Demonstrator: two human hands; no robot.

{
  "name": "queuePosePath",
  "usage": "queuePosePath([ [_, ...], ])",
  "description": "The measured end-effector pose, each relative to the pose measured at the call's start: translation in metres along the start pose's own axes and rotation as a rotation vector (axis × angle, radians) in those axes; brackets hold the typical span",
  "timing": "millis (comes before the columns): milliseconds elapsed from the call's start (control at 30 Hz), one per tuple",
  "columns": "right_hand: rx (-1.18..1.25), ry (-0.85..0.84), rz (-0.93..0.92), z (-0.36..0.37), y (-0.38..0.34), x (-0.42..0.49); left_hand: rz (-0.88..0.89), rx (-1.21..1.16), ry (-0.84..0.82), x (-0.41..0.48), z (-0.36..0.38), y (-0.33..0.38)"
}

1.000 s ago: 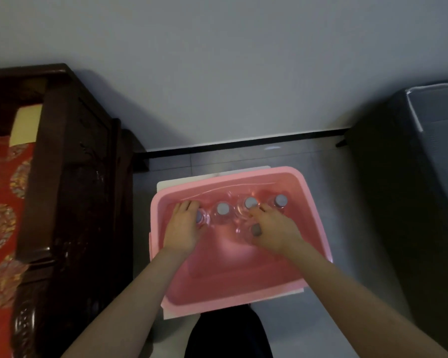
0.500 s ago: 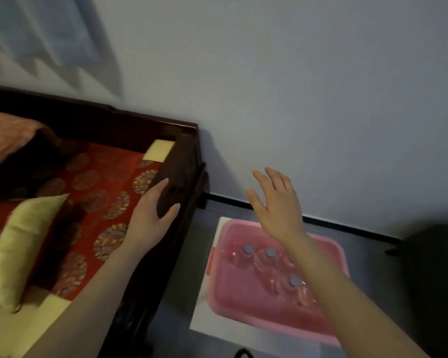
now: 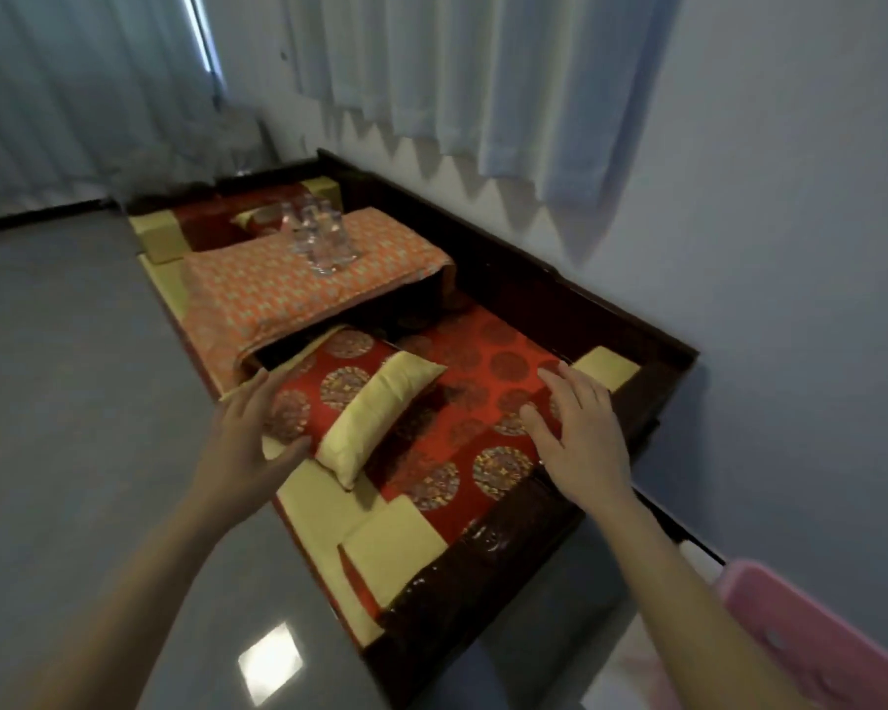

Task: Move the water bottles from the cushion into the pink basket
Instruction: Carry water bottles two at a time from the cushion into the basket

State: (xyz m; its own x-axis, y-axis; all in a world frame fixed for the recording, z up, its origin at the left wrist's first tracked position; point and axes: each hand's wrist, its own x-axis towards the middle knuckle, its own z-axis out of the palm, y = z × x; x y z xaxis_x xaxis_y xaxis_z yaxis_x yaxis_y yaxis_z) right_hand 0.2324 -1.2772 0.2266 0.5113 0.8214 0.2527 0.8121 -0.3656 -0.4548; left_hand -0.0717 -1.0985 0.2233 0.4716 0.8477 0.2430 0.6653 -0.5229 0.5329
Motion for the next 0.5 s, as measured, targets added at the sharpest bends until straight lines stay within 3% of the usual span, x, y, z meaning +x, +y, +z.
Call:
queuePosePath([
  [233, 0.072, -0.102, -0.102, 0.078, -0.12, 0.026, -0.198, -0.035, 0.094, -0.022, -0.08, -0.119],
  [500, 0.074, -0.103, -0.151, 0.149, -0.18, 0.101, -0.355, -0.193, 0.135, 0.024, -0.096, -0.2],
])
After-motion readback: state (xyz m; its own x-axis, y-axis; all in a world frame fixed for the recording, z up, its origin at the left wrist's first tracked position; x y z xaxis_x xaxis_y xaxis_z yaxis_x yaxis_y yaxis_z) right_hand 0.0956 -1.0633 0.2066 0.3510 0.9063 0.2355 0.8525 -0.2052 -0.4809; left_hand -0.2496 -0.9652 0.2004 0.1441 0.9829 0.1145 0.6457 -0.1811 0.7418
